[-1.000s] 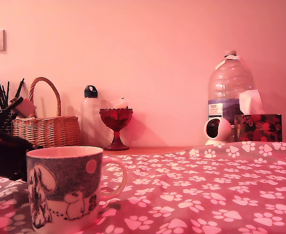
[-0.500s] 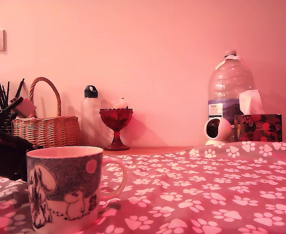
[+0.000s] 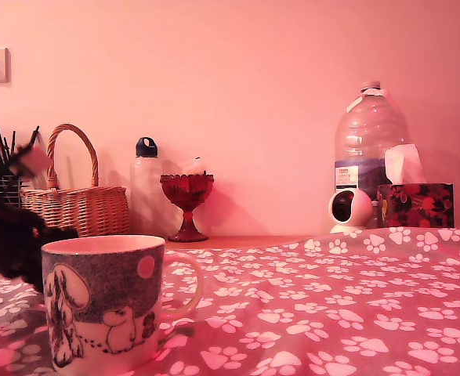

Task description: Pick the coffee capsule and then drop it inside the coffee cup in front of you

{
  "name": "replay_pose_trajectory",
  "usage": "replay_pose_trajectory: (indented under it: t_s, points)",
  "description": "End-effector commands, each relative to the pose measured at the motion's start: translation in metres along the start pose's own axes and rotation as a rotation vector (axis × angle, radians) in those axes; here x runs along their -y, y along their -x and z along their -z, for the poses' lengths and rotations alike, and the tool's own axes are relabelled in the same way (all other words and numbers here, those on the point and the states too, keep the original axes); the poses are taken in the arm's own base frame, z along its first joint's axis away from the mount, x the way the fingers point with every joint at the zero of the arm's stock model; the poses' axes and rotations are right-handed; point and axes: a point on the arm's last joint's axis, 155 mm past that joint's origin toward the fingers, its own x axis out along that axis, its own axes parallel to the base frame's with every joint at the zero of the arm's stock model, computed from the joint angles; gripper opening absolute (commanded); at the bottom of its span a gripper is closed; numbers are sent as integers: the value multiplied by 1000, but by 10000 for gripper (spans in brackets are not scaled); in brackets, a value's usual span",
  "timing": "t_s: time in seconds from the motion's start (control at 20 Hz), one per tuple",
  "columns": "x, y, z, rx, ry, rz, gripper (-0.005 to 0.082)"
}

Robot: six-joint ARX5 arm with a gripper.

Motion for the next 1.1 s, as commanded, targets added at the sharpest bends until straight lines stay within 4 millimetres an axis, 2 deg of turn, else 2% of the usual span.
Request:
replay_pose_trajectory:
  t_s: [0.0,0.55,0.65,0.85,1.05]
  points:
    - [2,4,-5,0,8,2,159]
    - [18,40,-51,39,100,-2,160]
    - [20,43,-51,32,129,-1,160]
    - [21,49,-39,-29,164,-26,160]
    - [23,57,-41,-41,154,-44,160]
